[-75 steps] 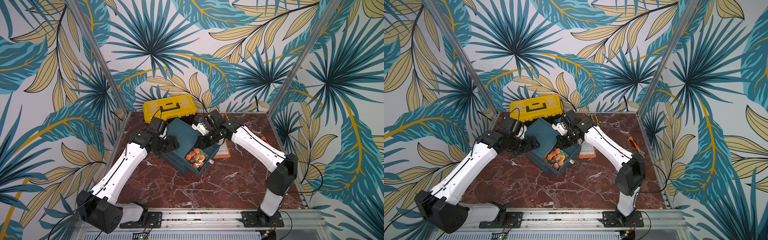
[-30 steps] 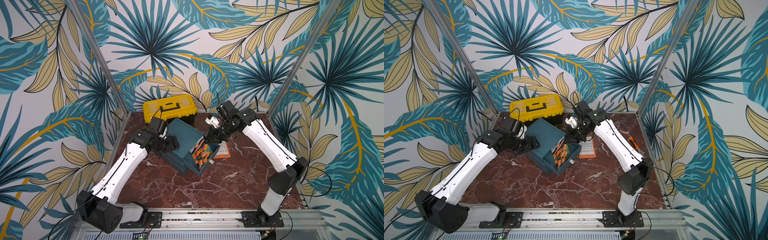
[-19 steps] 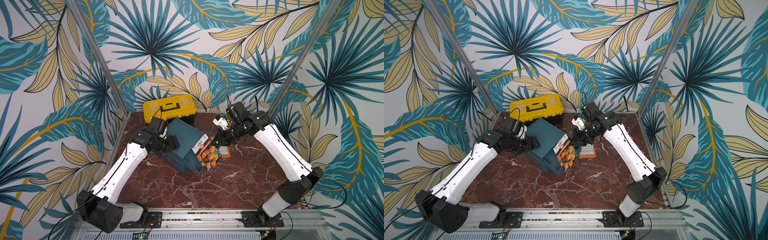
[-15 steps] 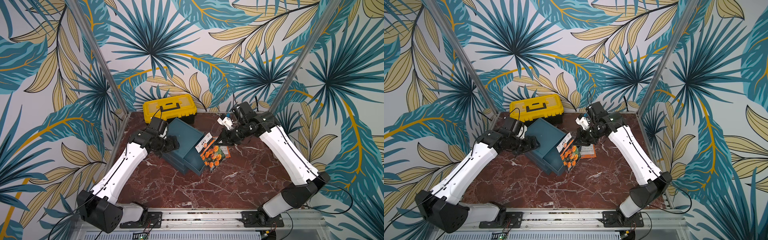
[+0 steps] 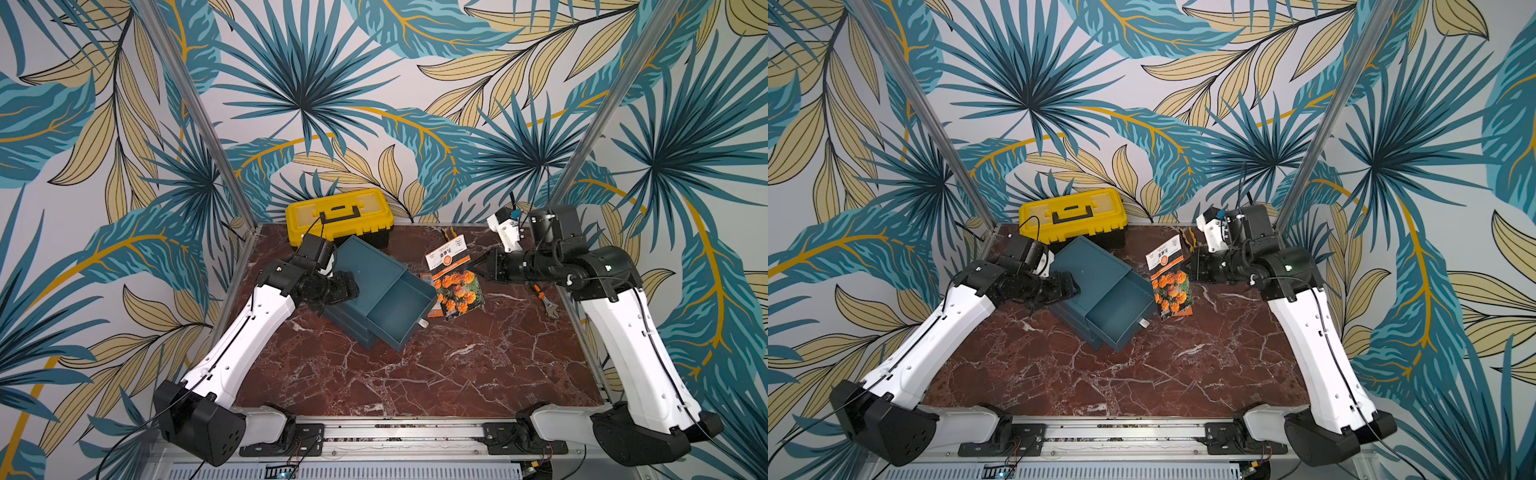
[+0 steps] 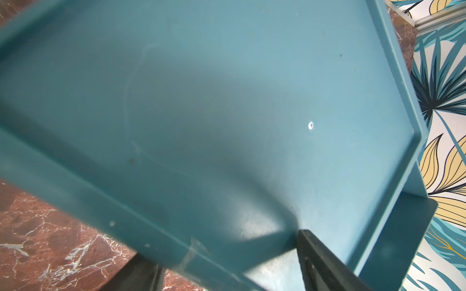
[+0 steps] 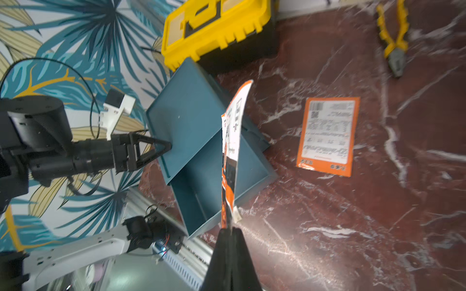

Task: Take the seed bags out of the drawer
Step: Place the seed packet at the center of the board.

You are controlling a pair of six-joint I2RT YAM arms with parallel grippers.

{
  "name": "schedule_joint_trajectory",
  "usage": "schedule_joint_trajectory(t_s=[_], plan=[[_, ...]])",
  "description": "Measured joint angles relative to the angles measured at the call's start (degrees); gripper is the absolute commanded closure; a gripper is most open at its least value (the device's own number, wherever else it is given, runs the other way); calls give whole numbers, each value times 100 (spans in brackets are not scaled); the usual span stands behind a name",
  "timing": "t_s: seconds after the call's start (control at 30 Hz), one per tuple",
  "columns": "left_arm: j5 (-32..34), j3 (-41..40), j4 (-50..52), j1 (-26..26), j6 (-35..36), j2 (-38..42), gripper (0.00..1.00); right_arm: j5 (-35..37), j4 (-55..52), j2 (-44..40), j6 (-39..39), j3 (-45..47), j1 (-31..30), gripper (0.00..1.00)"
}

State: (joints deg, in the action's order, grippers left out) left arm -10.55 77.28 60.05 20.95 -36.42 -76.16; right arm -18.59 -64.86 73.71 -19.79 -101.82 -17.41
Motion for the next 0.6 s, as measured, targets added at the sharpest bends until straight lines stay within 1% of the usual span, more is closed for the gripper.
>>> schedule_joint_trajectory(t_s=[0.07,0.17,0.3,0.47,0.6], plan=[[0,0,0,0,0,0,17,341,251,-181,81,136,175,100],[0,0,0,0,2,0,17,673,636,-291,219,400,398,100],[-2,0,0,0,2,0,17,872,1106,-92,295,852,647,100],[-24,0,-4,0,4,0,17,767,1794,621,310,1576,933,100],[-44,0,-4,0,20,0,16,535,2186,1405,315,1762,1075,100]])
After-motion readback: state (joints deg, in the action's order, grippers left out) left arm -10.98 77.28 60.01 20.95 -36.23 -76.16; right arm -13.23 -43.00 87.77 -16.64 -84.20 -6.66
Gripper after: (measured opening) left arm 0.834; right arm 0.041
